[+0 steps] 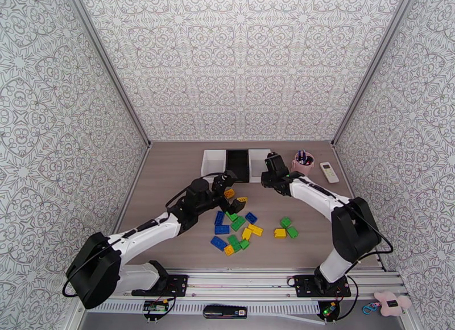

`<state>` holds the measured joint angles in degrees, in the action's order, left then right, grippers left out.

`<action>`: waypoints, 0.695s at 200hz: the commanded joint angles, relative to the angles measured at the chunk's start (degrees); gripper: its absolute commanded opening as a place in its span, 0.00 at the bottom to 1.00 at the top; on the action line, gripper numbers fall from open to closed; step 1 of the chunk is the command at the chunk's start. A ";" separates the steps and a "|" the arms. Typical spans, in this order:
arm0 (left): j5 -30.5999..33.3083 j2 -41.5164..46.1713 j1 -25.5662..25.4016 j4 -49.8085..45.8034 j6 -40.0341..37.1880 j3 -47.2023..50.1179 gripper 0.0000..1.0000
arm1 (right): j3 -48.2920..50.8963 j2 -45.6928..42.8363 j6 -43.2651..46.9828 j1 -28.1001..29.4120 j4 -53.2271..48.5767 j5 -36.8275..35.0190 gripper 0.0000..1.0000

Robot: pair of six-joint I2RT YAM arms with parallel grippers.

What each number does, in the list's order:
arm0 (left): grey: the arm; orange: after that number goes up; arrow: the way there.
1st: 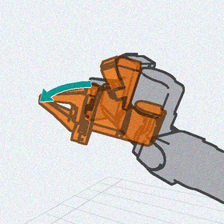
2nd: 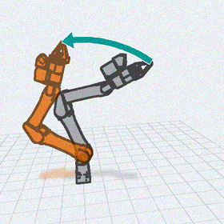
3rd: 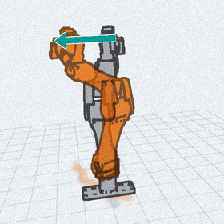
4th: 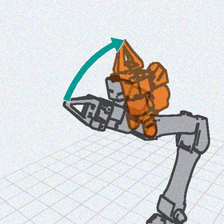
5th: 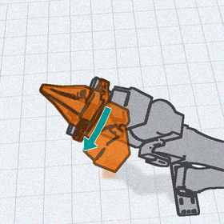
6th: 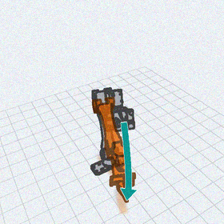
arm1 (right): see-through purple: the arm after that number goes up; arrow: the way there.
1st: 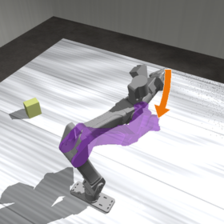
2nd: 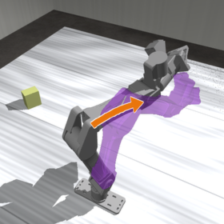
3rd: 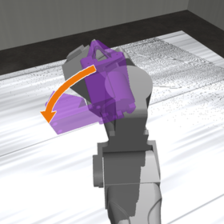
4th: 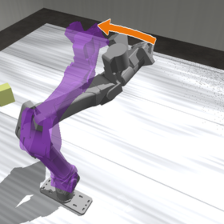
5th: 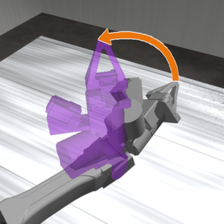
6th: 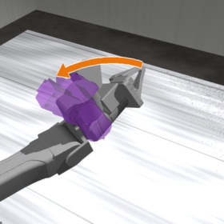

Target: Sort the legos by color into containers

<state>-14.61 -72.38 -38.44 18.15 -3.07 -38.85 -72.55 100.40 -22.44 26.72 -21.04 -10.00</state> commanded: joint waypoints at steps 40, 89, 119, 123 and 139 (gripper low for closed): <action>8.32 4.32 0.64 -2.85 1.82 3.42 1.00 | -17.87 15.33 5.45 -2.05 1.10 0.51 0.21; 13.16 5.14 1.28 -5.92 2.91 2.89 1.00 | -24.12 17.82 6.75 -2.73 -1.51 1.34 0.47; 11.14 3.25 4.80 -14.52 3.39 -1.63 1.00 | -17.32 12.09 7.42 -2.70 1.85 3.45 0.74; 10.49 2.77 5.39 -15.55 3.37 -2.20 1.00 | -16.03 10.86 7.63 -2.66 2.50 3.95 0.76; 7.78 1.04 7.60 -19.03 3.32 -4.80 1.00 | -10.80 6.76 8.17 -2.65 4.82 5.14 0.83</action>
<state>-4.27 -69.19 -33.76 6.96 -0.51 -38.83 -89.19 114.32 -15.53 24.14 -19.59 -7.60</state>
